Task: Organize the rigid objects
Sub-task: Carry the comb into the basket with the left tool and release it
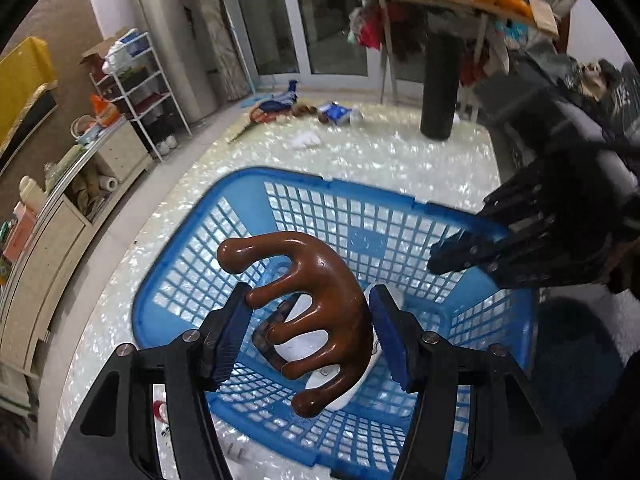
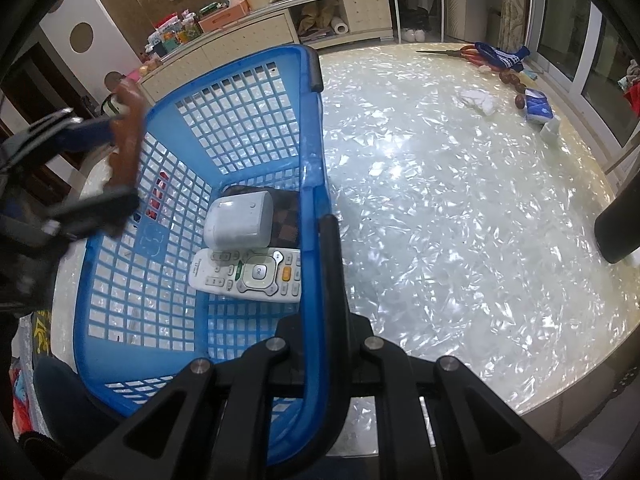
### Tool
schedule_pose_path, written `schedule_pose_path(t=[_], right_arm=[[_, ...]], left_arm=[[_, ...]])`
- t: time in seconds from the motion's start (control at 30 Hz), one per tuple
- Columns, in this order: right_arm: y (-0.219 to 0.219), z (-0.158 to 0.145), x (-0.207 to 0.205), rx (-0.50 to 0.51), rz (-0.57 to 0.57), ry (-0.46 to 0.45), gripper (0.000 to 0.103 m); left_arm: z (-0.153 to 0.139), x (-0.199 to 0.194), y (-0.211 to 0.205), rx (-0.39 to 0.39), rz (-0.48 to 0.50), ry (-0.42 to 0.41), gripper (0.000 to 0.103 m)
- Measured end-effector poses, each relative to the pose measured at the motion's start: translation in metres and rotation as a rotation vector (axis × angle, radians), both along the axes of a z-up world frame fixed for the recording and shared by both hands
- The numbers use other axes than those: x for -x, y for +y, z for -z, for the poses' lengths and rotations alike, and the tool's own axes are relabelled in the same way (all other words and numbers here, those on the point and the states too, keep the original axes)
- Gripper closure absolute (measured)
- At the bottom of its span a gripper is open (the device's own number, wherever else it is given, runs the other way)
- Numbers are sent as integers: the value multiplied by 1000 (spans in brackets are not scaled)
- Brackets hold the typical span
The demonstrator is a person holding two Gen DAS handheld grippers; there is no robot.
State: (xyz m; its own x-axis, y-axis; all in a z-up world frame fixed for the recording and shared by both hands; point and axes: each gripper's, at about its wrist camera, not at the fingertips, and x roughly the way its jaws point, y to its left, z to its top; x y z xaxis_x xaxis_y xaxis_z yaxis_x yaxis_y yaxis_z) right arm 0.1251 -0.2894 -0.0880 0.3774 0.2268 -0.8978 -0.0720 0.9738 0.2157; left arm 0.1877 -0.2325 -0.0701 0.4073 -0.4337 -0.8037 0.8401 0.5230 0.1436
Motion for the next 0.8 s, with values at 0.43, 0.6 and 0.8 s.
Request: schedule_pose_path(t=[0.43, 0.6, 0.8], right_arm=[[-1, 0, 1, -20, -1, -7, 95], [-1, 0, 1, -24, -1, -9, 95], [-1, 0, 1, -25, 0, -10, 95]], left_arm=[[46, -1, -28, -172, 190, 80, 39], [53, -3, -34, -234, 231, 108, 39], [54, -6, -37, -248, 234, 120, 39]])
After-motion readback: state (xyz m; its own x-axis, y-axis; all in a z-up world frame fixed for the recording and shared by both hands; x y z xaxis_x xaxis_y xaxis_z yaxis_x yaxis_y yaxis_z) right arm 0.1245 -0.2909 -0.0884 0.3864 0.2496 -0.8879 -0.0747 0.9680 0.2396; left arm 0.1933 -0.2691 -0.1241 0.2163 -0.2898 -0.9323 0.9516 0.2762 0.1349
